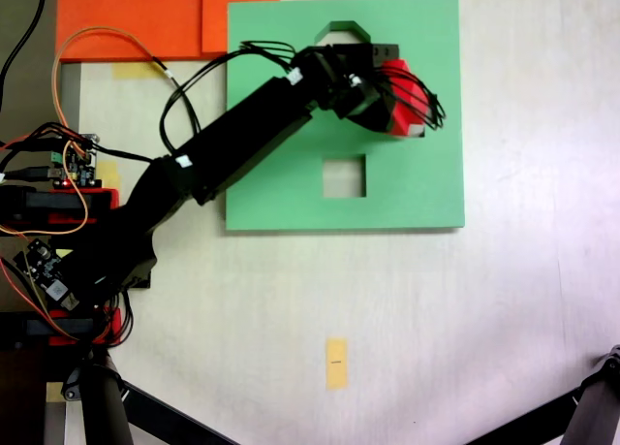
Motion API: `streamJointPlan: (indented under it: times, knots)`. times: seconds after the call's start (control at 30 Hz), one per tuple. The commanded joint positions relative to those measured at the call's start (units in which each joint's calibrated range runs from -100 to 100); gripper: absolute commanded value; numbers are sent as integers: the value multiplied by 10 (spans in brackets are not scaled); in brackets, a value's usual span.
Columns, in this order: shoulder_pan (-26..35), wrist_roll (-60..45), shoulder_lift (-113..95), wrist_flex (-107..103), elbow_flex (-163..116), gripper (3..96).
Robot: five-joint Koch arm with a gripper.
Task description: Put the cross columnar block into the corresponding hole
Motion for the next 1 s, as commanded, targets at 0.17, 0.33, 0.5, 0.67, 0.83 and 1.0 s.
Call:
streamJointPlan:
  times: [0.17, 0.33, 0.5, 0.67, 0.83, 1.0]
  knots:
    - [3, -21, -37, 4, 26, 352]
    - [0, -58, -2, 15, 26, 352]
    - [-1, -80, 27, 42, 26, 352]
    - [1, -80, 44, 52, 27, 351]
    - [4, -80, 56, 60, 27, 351]
    - [5, -64, 58, 74, 28, 350]
